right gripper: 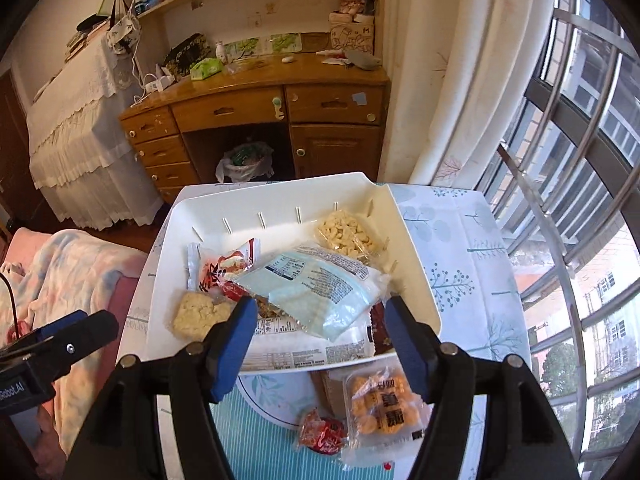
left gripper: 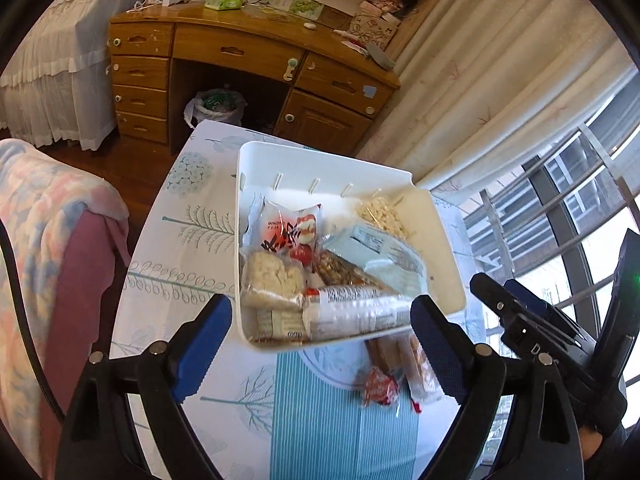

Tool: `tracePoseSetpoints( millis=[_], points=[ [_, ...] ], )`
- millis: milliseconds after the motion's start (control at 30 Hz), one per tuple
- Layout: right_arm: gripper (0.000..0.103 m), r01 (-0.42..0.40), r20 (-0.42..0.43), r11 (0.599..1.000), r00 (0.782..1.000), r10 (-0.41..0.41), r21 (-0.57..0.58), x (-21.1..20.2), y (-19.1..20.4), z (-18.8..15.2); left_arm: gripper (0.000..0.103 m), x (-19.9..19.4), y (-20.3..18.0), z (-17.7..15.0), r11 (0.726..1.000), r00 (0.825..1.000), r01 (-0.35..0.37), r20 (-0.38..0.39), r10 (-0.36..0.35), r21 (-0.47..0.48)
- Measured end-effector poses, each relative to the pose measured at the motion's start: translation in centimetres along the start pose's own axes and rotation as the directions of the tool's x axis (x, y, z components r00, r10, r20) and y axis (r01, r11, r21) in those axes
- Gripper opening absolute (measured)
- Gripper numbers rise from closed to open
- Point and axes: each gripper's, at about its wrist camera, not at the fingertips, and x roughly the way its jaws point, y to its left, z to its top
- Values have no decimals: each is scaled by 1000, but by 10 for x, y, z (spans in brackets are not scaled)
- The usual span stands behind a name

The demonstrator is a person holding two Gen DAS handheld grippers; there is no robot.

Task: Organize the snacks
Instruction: 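Open both tools to drop the rice-cake bag and printed bag into the tray, then withdraw both tools from the tray toward the remaining snacks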

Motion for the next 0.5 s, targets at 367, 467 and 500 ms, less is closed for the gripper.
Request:
tracePoseSetpoints(
  millis=[367,467,500],
  points=[
    [67,-3,-5,995,1000,4,98,-22,2,-46,90,-32,-3,-26,994,1000,23,-11,-22,109],
    [67,-3,-11,992,1000,5,124,-26,-1,-56,90,-35,-8,-33,991,999,26,-32,-21,135],
    [67,-4,-7,991,1000,5,134,-28,-3,-60,90,-35,-11,-36,989,999,27,-38,-22,143]
  ],
)
